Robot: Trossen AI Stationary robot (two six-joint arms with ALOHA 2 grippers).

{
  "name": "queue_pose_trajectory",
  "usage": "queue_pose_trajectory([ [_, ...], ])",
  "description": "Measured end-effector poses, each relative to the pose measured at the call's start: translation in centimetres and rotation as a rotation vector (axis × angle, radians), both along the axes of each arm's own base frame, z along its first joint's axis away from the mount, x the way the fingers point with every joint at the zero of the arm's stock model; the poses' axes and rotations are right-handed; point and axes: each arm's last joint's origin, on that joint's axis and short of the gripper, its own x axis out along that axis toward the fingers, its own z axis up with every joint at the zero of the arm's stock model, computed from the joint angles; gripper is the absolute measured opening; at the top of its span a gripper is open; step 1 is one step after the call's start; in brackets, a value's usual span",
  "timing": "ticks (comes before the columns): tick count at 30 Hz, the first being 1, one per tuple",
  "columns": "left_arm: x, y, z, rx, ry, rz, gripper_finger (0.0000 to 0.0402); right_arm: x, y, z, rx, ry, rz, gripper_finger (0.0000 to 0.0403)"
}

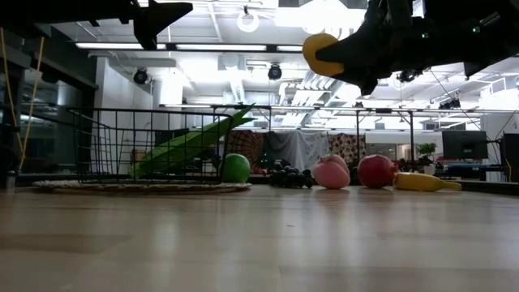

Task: Build produce basket
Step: Put the yellow lemon into the wire basket

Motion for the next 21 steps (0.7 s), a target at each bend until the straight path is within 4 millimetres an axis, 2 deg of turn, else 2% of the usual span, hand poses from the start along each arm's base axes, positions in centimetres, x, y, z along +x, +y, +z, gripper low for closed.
queue_pose_trajectory([
  [10, -0.2, 0.0, 0.1, 0.031, 0.004, 0.011, 0.0282, 0.0, 0.0, 0.0, 0.0, 0.0, 0.0, 0.0156],
  [21, -2.1, 0.0, 0.5, 0.032, 0.048, 0.014, 0.0282, 0.0, 0.0, 0.0, 0.0, 0.001, 0.0, 0.0156],
])
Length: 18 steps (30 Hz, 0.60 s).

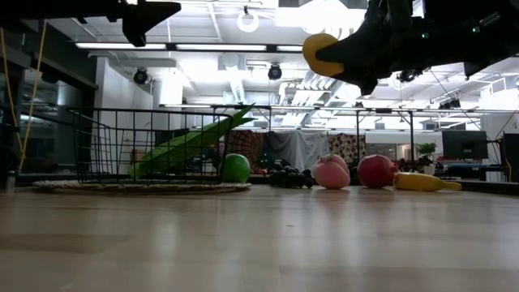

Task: Build produce basket
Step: Put the yellow lemon into the wire basket

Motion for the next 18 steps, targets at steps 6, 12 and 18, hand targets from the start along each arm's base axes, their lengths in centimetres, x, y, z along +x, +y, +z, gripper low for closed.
queue_pose_trajectory([
  [6, -1.2, 0.0, 0.1, 0.017, 0.028, 0.001, 0.0282, 0.0, 0.0, 0.0, 0.008, 0.0, -0.001, 0.0156],
  [12, -2.4, 0.0, -0.3, 0.023, -0.013, 0.013, 0.0282, 0.0, 0.0, 0.0, 0.008, -0.001, -0.001, 0.0156],
  [18, -4.1, 0.0, -0.7, 0.02, -0.08, 0.027, 0.0282, 0.0, 0.0, 0.0, 0.008, -0.001, -0.001, 0.0156],
])
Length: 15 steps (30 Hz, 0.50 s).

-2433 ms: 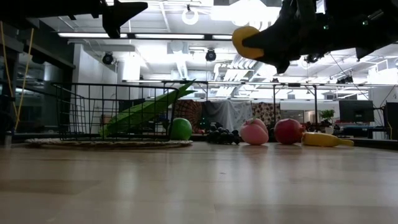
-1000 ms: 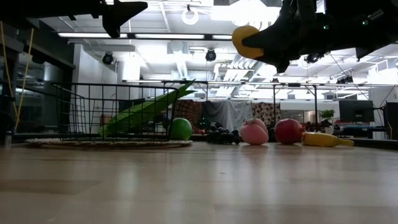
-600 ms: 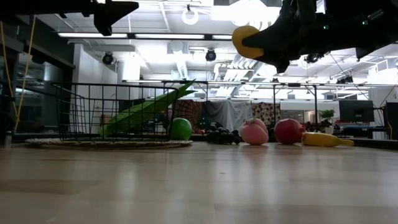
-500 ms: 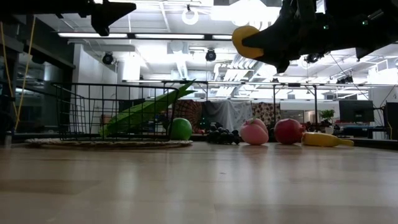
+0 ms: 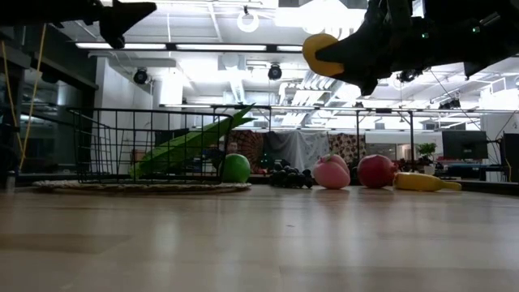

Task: Build produce basket
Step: Put the yellow lemon into the wire basket

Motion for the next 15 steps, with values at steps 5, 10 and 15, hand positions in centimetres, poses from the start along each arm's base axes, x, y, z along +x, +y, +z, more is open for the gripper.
queue_pose_trajectory([
  [5, -1.1, 0.0, -0.4, 0.0, -0.028, 0.002, 0.0282, 0.0, 0.0, 0.0, 0.0, 0.0, 0.0, 0.0156],
  [10, -1.7, 0.0, -0.8, 0.0, -0.056, 0.005, 0.0282, 0.0, 0.0, 0.0, 0.0, 0.0, 0.0, 0.0156],
  [15, -2.0, 0.0, -0.6, -0.006, -0.073, 0.001, 0.0282, 0.0, 0.0, 0.0, 0.001, -0.001, 0.0, 0.0156],
])
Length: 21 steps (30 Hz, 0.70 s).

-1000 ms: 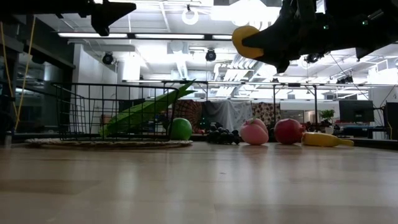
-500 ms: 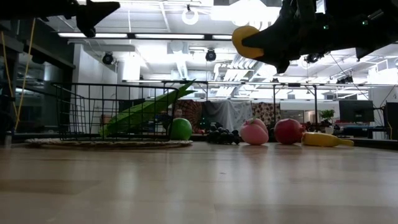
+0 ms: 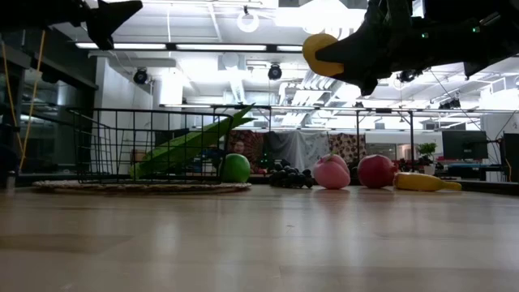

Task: Build produce basket
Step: Put the yellow lemon into the wire basket

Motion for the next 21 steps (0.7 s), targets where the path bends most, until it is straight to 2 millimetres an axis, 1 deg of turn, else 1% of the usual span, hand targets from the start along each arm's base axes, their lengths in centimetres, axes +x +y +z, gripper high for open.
queue_pose_trajectory([
  [2, 0.0, 0.0, 0.0, -0.003, 0.001, -0.001, 0.0282, 0.1, 0.0, 0.1, 0.003, -0.004, -0.001, 0.0156],
  [6, 0.0, 0.0, 0.0, -0.013, -0.002, -0.004, 0.0282, 0.7, 0.1, 1.1, 0.013, -0.024, -0.001, 0.0156],
  [10, 0.0, 0.0, 0.1, -0.017, -0.011, -0.005, 0.0282, 1.6, 0.2, 1.8, 0.007, 0.008, -0.001, 0.0156],
  [12, 0.0, 0.0, 0.0, -0.017, -0.01, -0.005, 0.0282, 2.2, 0.2, 1.8, -0.001, 0.024, 0.0, 0.0156],
  [16, 0.0, 0.0, 0.1, -0.017, -0.011, -0.005, 0.0282, 4.4, 0.3, 1.3, -0.027, 0.058, -0.006, 0.0156],
  [21, 0.0, 0.0, 0.1, -0.017, -0.01, -0.005, 0.0282, 8.4, -0.3, 1.5, -0.037, 0.065, -0.033, 0.0156],
])
